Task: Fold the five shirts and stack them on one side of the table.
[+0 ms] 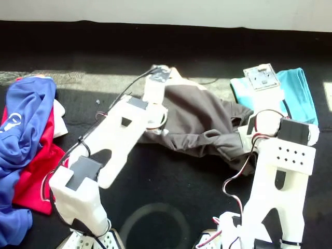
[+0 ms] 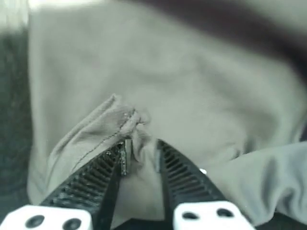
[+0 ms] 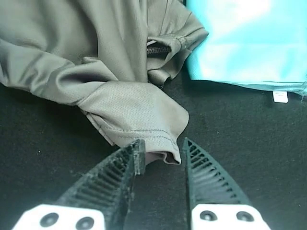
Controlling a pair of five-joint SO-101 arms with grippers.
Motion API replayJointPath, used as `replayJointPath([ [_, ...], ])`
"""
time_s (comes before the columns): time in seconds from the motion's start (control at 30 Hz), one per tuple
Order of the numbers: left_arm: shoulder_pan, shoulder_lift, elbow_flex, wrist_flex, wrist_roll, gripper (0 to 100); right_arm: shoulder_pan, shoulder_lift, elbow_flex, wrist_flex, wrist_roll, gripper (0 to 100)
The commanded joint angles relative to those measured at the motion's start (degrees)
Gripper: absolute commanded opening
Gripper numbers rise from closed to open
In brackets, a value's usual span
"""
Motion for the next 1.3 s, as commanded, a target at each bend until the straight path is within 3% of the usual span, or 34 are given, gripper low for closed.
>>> replayJointPath([
  [0.0,-1.01,-4.97,-1.45,9.67,-0.53,4,0.31,-1.80,1.54,-1.19,0.53,13.0],
  [0.33,-1.10,-27.38,9.63,23.47,-0.53,4,0.31,-1.98,4.35,-4.00,0.53,13.0],
  [0.57,-1.01,-36.35,19.74,24.00,-1.41,5,0.40,-2.42,4.44,-3.65,0.53,13.0],
  [0.67,-1.10,-37.23,23.52,24.70,-7.74,14,0.40,-2.51,4.44,-3.65,0.53,13.0],
  [0.77,-2.24,-37.23,25.80,24.70,-9.32,22,0.22,-2.42,4.44,-3.82,0.53,13.0],
  [1.13,-9.54,-37.23,15.43,25.49,-9.23,20,-0.04,-1.89,4.44,-4.18,0.44,13.0],
  [1.27,-9.01,-37.14,19.47,17.49,-9.32,20,-1.19,-1.89,5.67,-4.18,0.35,13.0],
])
